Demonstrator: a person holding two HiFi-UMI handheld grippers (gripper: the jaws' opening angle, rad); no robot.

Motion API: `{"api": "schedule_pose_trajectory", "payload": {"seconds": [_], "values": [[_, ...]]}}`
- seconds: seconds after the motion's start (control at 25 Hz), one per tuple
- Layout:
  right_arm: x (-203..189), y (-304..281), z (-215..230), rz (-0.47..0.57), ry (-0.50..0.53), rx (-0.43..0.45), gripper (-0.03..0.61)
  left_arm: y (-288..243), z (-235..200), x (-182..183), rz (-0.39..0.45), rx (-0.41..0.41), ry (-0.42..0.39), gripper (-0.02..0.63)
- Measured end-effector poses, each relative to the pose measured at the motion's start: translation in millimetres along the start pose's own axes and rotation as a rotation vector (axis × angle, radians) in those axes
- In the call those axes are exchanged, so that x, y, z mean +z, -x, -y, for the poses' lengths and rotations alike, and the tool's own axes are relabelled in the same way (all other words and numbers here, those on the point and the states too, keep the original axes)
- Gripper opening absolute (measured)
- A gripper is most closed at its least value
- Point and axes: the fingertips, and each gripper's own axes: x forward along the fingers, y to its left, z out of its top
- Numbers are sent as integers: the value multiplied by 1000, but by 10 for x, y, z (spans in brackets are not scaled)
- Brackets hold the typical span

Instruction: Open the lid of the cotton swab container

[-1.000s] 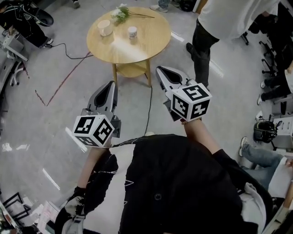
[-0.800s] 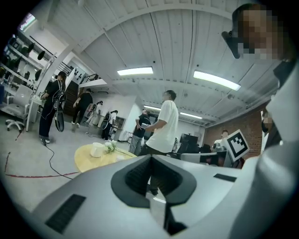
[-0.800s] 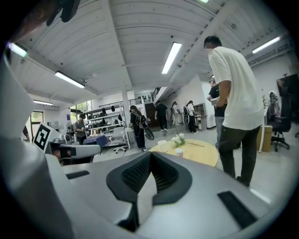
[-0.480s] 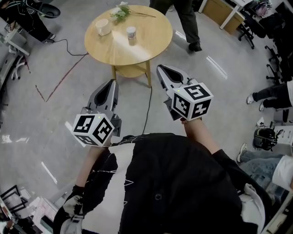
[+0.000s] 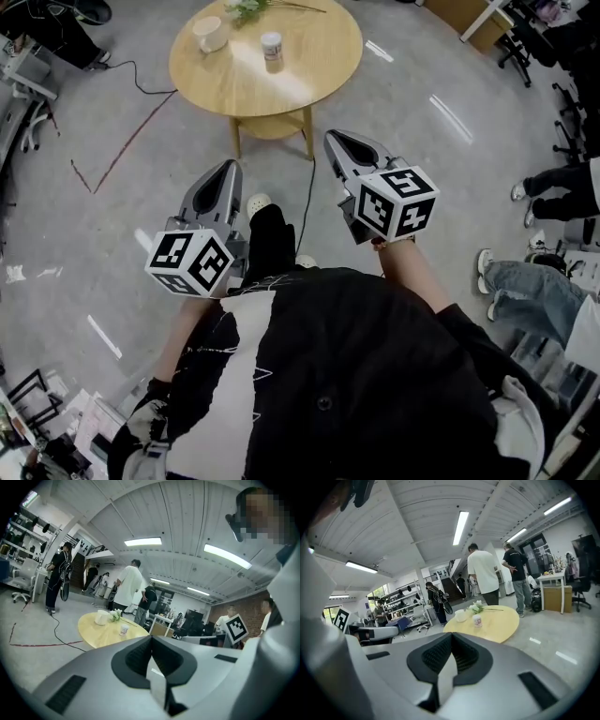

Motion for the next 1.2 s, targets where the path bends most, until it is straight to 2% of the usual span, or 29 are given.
{"api": "schedule_pose_trajectory", "payload": {"seconds": [0.16,0.36,0.84,1.2], "values": [[74,-130,82,8,2,-23,5,-195,-155,77,9,-13,4,9],[305,-274,174,29,6,-49,5,-488,-226,353,28,-54,-2,9],[897,-918,432,73,-13,-118,5,-1274,-607,955,14,-151,-18,9],[1231,-1436,627,111,-42,-202,5,-1862,-1018,1361,-9,-235,-39,9]]}}
